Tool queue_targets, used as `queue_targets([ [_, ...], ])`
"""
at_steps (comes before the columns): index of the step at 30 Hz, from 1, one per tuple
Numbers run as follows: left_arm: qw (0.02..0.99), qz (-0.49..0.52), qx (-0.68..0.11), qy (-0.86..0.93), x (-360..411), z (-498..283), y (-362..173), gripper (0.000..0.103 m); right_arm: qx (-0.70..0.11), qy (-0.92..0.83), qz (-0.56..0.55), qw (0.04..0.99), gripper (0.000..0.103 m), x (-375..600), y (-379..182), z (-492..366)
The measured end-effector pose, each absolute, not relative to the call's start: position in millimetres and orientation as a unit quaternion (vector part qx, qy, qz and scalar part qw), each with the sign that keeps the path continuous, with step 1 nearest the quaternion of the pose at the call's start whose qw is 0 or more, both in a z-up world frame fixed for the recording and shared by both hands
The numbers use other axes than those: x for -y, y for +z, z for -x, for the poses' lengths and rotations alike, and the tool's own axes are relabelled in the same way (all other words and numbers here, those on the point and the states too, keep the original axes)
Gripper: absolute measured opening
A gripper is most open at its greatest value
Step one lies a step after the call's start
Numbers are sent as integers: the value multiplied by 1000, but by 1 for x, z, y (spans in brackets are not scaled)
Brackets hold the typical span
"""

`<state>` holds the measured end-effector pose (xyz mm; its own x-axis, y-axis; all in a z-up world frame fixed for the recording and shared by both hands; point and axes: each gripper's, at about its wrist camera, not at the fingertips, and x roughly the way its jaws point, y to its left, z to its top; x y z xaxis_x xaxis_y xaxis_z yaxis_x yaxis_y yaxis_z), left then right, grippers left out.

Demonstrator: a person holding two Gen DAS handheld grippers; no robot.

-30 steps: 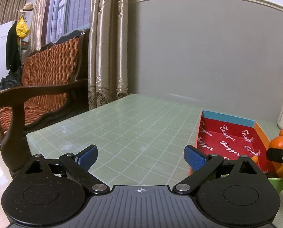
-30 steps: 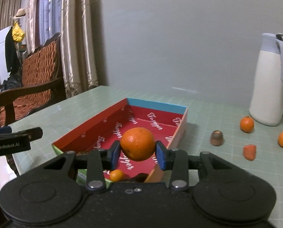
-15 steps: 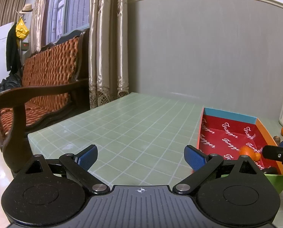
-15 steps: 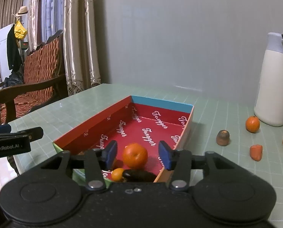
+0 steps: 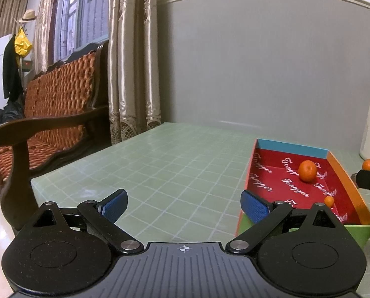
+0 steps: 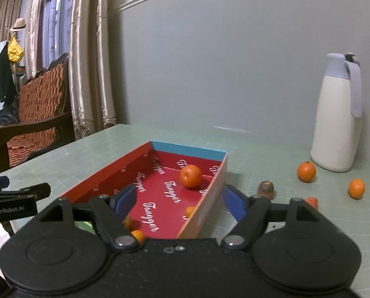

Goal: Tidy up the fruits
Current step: 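Move the left tool to the brown acorn-shaped fruit and close the left gripper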

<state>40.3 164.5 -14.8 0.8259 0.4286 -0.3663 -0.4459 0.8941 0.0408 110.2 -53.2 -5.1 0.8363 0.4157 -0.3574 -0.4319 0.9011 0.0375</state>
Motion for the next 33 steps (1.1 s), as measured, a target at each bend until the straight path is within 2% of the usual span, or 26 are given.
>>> queue_targets([
  [6,959,13,-188,212,-150,-46,-14,97,-175,200,14,964,83,70,-3,-108],
  [21,972,-14,-186,142,-89,-59,-4,97,-180,121,-26,976,84,140,-13,-108],
  [33,981,-39,-182,59,-12,-90,18,97,-186,42,-60,980,85,203,-26,-104],
])
